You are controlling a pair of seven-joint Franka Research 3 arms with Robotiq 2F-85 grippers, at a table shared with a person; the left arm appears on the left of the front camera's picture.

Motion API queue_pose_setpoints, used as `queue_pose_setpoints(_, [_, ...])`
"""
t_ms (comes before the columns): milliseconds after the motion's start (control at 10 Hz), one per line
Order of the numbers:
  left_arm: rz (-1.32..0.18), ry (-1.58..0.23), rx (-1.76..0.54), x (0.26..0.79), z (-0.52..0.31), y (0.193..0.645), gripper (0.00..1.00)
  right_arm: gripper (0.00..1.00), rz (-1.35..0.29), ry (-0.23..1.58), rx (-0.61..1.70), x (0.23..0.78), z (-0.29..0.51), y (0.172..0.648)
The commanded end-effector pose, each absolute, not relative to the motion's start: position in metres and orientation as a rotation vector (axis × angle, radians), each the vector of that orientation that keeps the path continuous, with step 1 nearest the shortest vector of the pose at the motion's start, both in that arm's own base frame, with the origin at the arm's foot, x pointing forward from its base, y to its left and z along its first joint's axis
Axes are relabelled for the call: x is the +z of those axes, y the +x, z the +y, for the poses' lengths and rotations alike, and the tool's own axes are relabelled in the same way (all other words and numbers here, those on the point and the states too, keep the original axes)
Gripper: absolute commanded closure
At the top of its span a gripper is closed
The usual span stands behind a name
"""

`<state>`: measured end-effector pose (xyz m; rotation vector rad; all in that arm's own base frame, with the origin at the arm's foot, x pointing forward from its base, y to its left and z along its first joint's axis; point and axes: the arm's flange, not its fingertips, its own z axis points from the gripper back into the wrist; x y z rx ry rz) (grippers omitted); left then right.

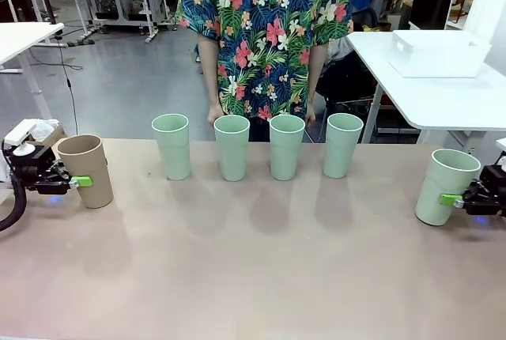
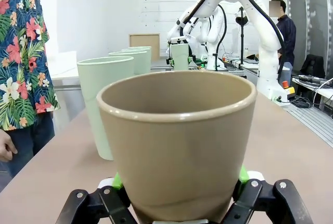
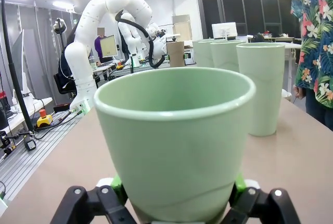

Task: Stack the cups and store them in the basket.
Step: Pick up two Reusable plastic cups , one in each hand.

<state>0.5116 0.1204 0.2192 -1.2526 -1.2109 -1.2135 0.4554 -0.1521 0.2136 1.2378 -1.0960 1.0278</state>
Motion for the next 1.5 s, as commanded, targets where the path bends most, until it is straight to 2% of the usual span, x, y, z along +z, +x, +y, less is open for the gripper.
queue_pose_setpoints(0, [-1.199, -1.260, -1.230, 0.220, 0.120, 0.511, 0.44, 0.15, -1.096, 1.238, 1.028, 0.214, -0.152, 0.455])
queue_pose_setpoints(100, [-1.211, -1.253, -1.213, 0.219, 0.120, 0.512, 0.15, 0.15, -1.106, 1.229, 1.042, 0.231, -0.148, 0.450])
queue_pose_setpoints(500, [-1.252, -1.169, -1.206, 0.308, 0.074, 0.495, 0.15, 0.15, -1.142, 1.101, 0.996, 0.323, -0.100, 0.422])
queue_pose_setpoints(700, [-1.286, -1.144, -1.176, 0.341, 0.051, 0.482, 0.15, 0.15, -1.139, 1.054, 1.002, 0.351, -0.075, 0.416])
queue_pose_setpoints(1400, [-1.282, -1.145, -1.114, 0.378, 0.009, 0.461, 0.15, 0.15, -1.134, 1.035, 0.970, 0.393, -0.018, 0.420])
